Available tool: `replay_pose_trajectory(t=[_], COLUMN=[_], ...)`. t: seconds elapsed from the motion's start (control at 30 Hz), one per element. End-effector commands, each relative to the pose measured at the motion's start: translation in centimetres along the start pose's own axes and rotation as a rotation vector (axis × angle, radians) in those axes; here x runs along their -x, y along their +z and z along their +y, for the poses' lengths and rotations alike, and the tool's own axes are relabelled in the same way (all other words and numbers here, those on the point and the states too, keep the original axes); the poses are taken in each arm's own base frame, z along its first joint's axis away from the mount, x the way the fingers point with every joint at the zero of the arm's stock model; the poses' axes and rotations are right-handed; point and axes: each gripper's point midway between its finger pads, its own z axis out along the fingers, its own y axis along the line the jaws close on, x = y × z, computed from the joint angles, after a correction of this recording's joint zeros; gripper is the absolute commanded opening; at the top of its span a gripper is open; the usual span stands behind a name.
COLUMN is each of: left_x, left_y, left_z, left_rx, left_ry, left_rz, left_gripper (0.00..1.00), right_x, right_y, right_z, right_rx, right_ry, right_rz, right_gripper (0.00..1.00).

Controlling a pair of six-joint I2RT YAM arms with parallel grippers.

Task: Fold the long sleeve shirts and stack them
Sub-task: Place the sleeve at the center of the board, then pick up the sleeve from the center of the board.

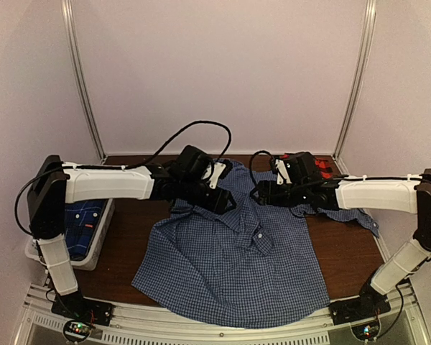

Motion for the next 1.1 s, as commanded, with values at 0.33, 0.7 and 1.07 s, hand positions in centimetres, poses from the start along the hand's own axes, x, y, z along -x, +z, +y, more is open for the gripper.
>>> replay_pose_trajectory(t=[0.33, 0.7, 1.07], left_x=[-2.3, -3.5, -10.6], left_y=[-8.1, -10.1, -14.5], left_z=[9.1, 11.0, 13.8], left_rx=[0.169, 0.26, 0.501], left_ry=[-0.314, -0.397, -0.571], left_rz=[-0.073, -0.102, -0.007], left_gripper=[0.55, 0.55, 0.56], right_x=[-6.1, -11.3, -14.0], right_y=[0.4, 3.1, 4.5], right_z=[5.2, 3.6, 0.9], right_rx=[-0.189, -0.278, -0.268], right_ry=[-0.262, -0.429, -0.54], right_rz=[0.088, 0.211, 0.272], right_gripper=[0.8, 0.8, 0.8])
